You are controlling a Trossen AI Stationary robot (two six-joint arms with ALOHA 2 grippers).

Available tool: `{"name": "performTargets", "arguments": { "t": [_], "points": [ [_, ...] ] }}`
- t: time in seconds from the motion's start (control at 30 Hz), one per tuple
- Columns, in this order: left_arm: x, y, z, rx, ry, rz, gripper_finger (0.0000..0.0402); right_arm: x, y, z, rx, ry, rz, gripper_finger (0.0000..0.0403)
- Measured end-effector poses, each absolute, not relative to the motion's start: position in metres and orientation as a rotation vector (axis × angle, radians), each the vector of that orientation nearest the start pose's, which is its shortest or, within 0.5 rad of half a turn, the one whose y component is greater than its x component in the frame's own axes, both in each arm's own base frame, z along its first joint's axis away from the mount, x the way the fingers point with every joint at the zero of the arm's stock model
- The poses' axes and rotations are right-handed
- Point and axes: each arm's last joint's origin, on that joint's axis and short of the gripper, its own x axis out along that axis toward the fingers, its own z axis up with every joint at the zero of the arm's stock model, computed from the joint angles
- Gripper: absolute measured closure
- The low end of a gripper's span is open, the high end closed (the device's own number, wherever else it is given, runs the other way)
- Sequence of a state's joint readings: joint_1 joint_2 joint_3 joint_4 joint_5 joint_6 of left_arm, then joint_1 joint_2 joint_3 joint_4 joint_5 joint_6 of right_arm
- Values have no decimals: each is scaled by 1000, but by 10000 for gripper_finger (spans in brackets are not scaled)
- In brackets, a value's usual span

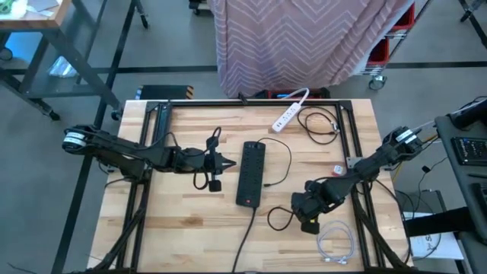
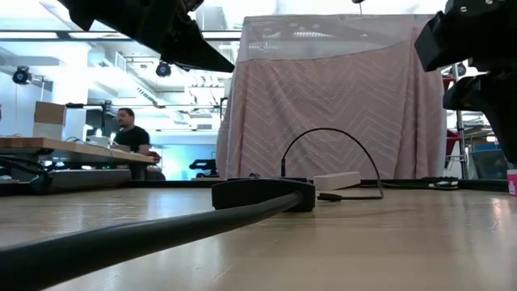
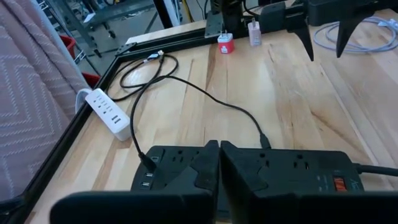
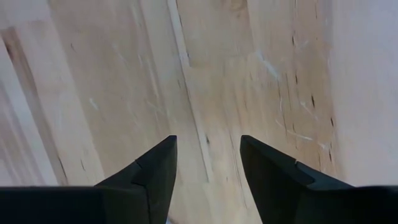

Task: Insert USB
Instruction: Insert the violet charger cable into the red charger adapter

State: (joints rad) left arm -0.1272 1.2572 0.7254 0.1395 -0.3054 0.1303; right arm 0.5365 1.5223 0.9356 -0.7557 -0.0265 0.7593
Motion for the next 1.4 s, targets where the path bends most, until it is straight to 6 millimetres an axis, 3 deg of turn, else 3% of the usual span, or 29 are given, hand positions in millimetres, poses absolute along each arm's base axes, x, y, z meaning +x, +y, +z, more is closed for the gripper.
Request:
{"name": "performTargets", "arguments": {
  "t": [0.63,0.93,1.13,1.4],
  "points": [
    [267,-25,246,213,395,152,394,233,139,189,313,1353,-22,238],
    [267,-25,246,318,403,131,401,235,143,190,440,1346,-37,262],
    [269,-26,251,322,380,132,396,233,155,189,569,1392,-22,280],
    [274,-26,268,199,316,156,400,224,183,182,574,1408,24,283]
  ]
}}
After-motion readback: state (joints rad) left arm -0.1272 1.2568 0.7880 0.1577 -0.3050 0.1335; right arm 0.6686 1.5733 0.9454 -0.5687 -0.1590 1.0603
